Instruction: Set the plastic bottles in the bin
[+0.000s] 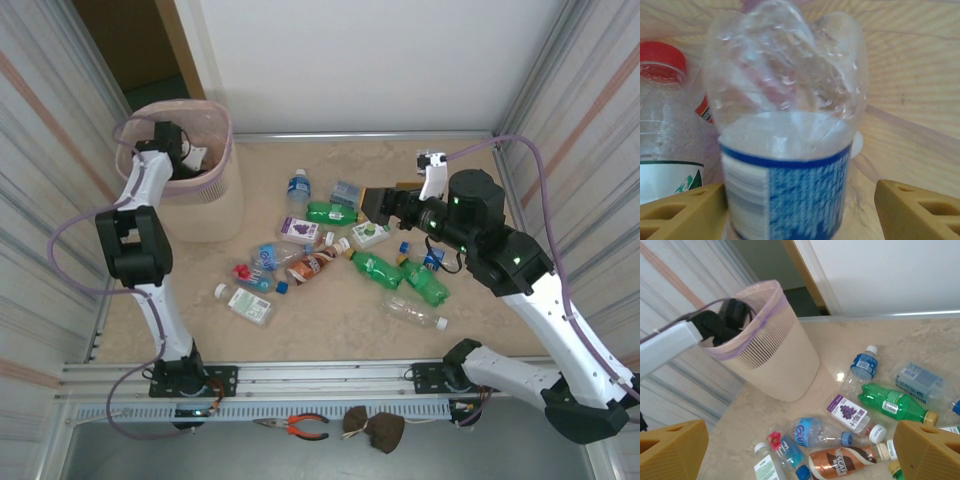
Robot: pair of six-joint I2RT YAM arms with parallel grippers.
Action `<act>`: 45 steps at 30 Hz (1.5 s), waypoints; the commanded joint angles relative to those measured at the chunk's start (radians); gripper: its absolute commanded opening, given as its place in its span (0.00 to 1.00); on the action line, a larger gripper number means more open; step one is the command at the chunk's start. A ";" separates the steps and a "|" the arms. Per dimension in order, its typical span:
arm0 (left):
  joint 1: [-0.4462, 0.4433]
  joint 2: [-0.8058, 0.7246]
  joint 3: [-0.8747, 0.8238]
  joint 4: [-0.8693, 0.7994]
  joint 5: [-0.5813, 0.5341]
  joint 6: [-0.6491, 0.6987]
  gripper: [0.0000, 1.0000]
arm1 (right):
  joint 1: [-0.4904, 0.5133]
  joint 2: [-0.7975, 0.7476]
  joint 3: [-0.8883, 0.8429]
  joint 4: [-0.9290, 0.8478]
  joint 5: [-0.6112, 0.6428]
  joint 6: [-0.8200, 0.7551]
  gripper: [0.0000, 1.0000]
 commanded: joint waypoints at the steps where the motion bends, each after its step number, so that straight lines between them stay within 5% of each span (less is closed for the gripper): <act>1: 0.011 -0.076 -0.009 0.013 0.062 0.001 0.78 | -0.011 0.007 0.028 -0.028 -0.015 -0.011 0.94; 11: 0.012 -0.222 -0.051 0.075 0.122 -0.022 0.77 | -0.029 0.063 0.052 -0.123 0.014 -0.017 0.95; 27: 0.045 -0.581 -0.347 0.481 0.329 -0.101 0.78 | -0.084 0.232 0.096 -0.482 0.042 -0.160 0.93; 45: 0.139 -0.697 -0.468 0.759 0.568 -0.235 0.78 | -0.058 0.408 -0.104 -0.642 0.104 -0.260 0.87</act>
